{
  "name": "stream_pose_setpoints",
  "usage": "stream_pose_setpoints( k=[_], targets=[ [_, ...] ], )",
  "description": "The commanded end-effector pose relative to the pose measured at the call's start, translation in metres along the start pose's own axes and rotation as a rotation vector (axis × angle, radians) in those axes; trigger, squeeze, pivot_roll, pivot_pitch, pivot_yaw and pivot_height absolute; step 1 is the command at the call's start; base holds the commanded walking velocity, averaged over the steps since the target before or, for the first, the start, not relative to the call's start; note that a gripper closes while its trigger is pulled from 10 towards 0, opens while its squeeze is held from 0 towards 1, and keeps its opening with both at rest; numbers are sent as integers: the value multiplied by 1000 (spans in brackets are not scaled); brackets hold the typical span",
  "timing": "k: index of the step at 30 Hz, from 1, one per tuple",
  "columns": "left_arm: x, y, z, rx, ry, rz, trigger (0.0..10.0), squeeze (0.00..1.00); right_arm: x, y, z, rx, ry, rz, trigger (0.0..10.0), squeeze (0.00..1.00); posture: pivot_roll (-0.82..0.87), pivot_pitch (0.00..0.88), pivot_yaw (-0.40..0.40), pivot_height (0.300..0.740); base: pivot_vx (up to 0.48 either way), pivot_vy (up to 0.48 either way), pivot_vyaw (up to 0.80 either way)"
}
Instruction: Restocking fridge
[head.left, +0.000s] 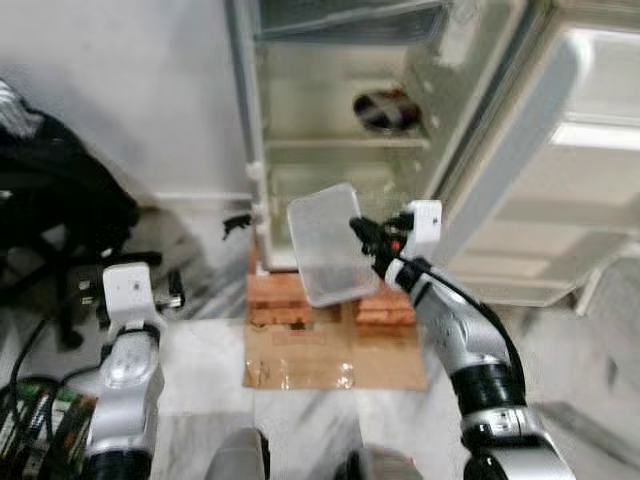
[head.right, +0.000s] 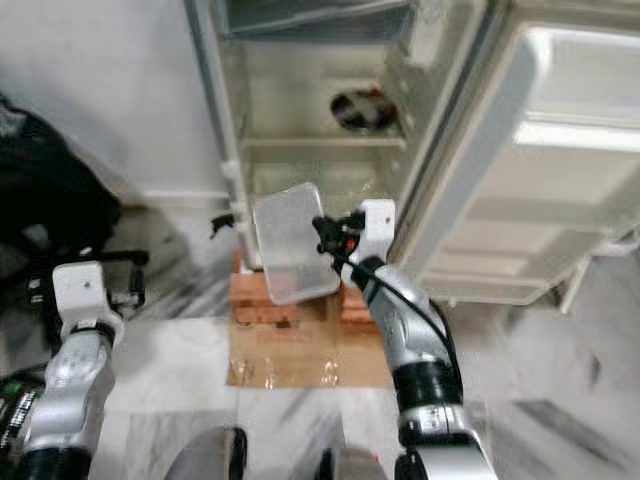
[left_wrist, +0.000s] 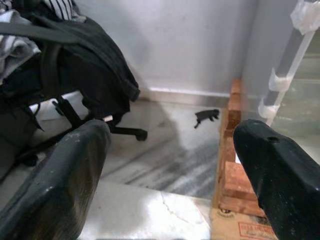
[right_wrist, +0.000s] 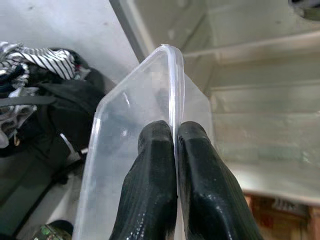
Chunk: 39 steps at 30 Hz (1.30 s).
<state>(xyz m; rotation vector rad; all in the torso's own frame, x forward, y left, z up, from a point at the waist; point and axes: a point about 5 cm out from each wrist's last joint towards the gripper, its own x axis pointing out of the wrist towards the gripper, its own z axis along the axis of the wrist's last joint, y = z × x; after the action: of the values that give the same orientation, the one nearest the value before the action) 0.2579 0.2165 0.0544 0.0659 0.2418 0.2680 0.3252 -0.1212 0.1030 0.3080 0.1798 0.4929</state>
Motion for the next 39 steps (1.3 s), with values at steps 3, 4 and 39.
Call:
stream_pose_setpoints(
  k=[3,4,39],
  targets=[
    [0,-2,-1,-2,6,-7,10000,0,-4,-8,5,-6,-20,-33,10000,0,46,101,-62,740,275,349,0],
    [1,-2,-1,-2,6,-7,10000,0,-4,-8,5,-5,-22,-33,10000,0,46,101,-62,740,281,349,0],
    [3,-8,1,40,-14,-53,10000,0,-2,-11,11,-24,-53,-68,10000,0,44,98,-63,740,214,75,0]
  ],
)
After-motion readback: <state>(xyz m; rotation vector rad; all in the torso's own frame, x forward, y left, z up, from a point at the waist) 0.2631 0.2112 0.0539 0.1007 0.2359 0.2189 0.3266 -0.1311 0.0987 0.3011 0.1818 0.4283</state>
